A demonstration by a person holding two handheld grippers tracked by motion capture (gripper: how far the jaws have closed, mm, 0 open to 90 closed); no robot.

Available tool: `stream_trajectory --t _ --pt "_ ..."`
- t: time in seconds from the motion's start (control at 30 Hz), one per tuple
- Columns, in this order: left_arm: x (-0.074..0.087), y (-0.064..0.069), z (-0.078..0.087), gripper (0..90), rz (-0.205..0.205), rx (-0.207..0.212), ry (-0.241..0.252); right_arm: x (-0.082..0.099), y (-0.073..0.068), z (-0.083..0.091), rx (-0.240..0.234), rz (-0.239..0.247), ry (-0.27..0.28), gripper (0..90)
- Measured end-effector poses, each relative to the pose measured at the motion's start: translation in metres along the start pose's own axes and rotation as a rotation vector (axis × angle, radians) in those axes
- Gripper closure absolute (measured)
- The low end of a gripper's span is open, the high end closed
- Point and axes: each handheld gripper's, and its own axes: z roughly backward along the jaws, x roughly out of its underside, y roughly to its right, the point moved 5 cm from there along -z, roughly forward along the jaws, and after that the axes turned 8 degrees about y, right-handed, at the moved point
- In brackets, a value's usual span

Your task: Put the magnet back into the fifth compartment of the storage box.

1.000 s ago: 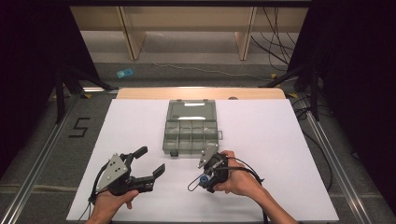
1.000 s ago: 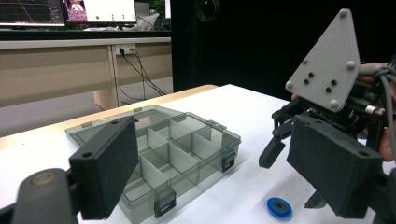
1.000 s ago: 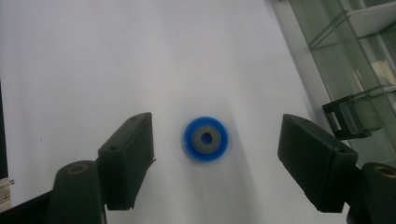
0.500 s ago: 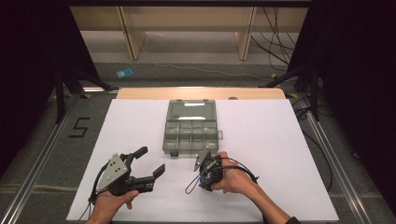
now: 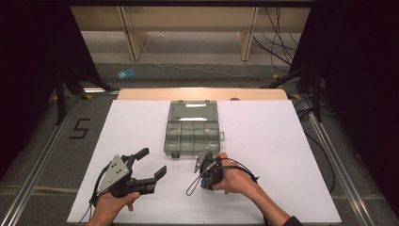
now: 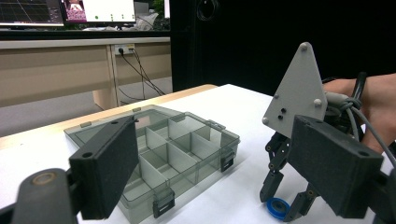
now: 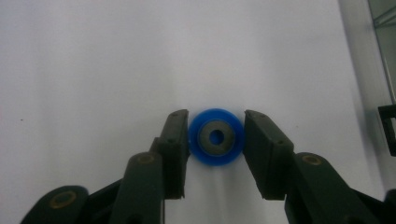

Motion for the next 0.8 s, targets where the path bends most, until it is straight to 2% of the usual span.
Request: stream_trajectory --t 0.17,0.4,0.5,0.8 --pt "0.0 0.0 0.0 15.5 0.003 -0.001 0.0 -0.001 0.0 0.0 -0.003 0.01 -0.003 62.3" --pt "0.0 0.0 0.0 15.6 0.0 -0.001 0.002 -0.002 0.001 0.005 0.009 -0.007 0.028 62.4" --pt "0.0 -0.001 0.0 15.6 0.0 -0.002 0.002 -0.004 0.003 0.007 0.012 0.005 0.043 62.4" --pt "0.0 -0.001 0.0 15.6 0.001 -0.003 0.002 -0.008 0.006 0.016 0.034 0.001 0.074 62.4"
